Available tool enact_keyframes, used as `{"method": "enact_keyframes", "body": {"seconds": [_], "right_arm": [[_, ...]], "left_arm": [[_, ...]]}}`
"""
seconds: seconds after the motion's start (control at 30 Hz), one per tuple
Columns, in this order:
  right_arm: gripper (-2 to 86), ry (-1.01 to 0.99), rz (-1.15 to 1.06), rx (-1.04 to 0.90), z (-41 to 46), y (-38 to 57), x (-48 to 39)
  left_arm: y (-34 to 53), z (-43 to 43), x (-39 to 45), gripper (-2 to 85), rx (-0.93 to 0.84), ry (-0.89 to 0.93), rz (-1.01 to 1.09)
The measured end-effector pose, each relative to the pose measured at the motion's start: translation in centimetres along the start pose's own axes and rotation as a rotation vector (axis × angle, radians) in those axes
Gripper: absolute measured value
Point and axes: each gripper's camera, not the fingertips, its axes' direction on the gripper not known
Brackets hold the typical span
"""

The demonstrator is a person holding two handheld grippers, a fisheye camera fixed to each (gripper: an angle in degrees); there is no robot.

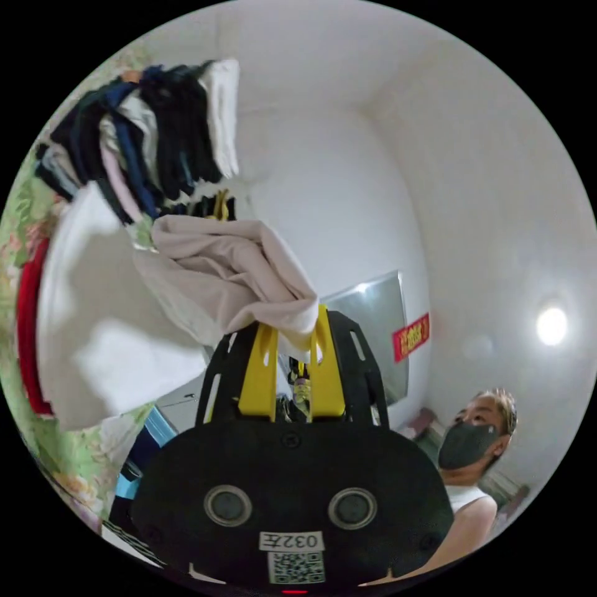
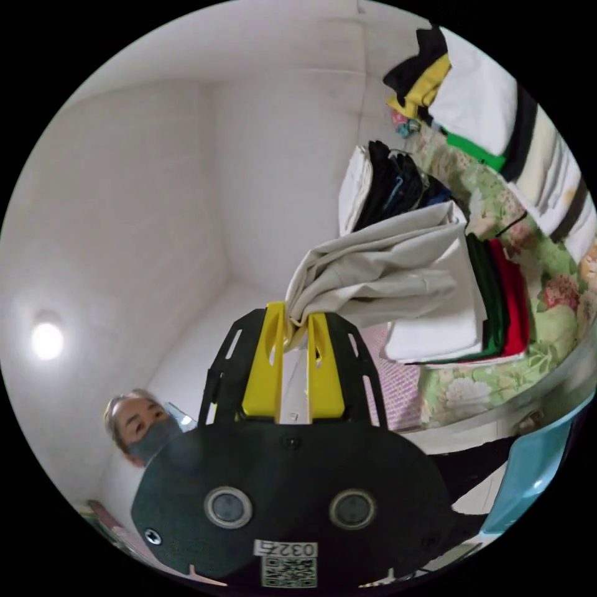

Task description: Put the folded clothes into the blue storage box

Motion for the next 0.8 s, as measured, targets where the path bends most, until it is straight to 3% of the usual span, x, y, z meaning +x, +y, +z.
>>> {"method": "enact_keyframes", "body": {"seconds": [0.13, 0.33, 0.6, 0.8], "right_arm": [[6.3, 0.001, -0.047, 0.101, -8.1, 5.7, -0.9], [6.3, 0.130, 0.018, 0.342, -20.8, 17.4, -0.4], [6.3, 0.290, 0.492, 0.616, -30.9, 32.0, 9.1], [6.3, 0.264, 0.755, 0.729, -34.9, 37.2, 19.2]], "left_arm": [[0.8, 8.0, 0.6, 4.3, -0.192, 0.085, 0.054], [6.1, 22.1, -3.8, 4.1, -0.571, 0.130, -0.152], [17.3, 34.4, -16.1, 3.3, -1.048, -0.196, -0.543], [22.3, 39.5, -24.9, 3.2, -1.246, -0.440, -0.623]]}}
